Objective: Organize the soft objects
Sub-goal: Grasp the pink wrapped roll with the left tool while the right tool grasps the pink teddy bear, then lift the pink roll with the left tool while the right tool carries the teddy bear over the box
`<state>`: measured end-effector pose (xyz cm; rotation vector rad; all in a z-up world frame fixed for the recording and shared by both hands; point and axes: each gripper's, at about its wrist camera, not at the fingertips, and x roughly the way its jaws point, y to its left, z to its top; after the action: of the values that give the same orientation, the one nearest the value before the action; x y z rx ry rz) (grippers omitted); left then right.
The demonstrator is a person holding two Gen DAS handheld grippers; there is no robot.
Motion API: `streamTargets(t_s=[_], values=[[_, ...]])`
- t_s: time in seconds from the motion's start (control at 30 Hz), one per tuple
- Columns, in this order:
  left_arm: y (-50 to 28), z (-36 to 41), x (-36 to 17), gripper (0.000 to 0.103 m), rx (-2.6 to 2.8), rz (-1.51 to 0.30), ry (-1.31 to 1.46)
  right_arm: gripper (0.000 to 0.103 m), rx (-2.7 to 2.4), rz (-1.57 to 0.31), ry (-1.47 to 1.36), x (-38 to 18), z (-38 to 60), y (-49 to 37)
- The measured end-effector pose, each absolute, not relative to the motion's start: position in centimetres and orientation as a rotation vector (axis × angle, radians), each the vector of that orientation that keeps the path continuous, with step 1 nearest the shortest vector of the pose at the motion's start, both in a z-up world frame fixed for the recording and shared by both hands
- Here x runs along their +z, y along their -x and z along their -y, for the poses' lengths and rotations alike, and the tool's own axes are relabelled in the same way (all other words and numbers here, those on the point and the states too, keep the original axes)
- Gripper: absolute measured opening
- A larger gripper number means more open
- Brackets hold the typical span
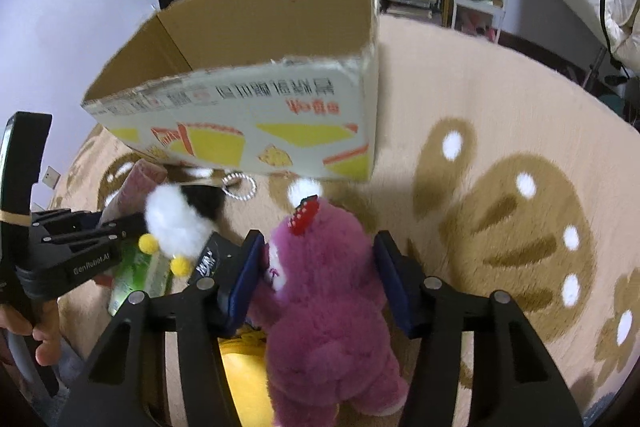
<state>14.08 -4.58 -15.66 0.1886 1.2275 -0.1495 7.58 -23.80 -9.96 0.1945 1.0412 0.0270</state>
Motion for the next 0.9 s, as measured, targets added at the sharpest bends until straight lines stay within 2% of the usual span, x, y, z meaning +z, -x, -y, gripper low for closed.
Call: streamTargets(t_s=[0.07,0.1,0.4,0.9], values=[[-13.7,4.6,-15.1,0.021,-0.152,-1.215,-0.183,0.057,0.037,-1.019,-0.19,-9.6,23.5,-7.5],[-13.5,4.6,-14.9,0.02,-0.153,-1.211,-0.186,0.049,0.042,-1.01,-0.187,-9.4,23.5,-7.5],[-10.0,4.5,-11.4,0.02,-0.156,-1.12,-0.177,0.049,0.029,-0.942,-0.177,-7.9,23.5,-7.1],[-6.9,2.8,-5.2,0.02,-0.152,-0.872,-0.076,0.049,0.002,-0.667,-0.058,-1.6,21.8,-4.2]])
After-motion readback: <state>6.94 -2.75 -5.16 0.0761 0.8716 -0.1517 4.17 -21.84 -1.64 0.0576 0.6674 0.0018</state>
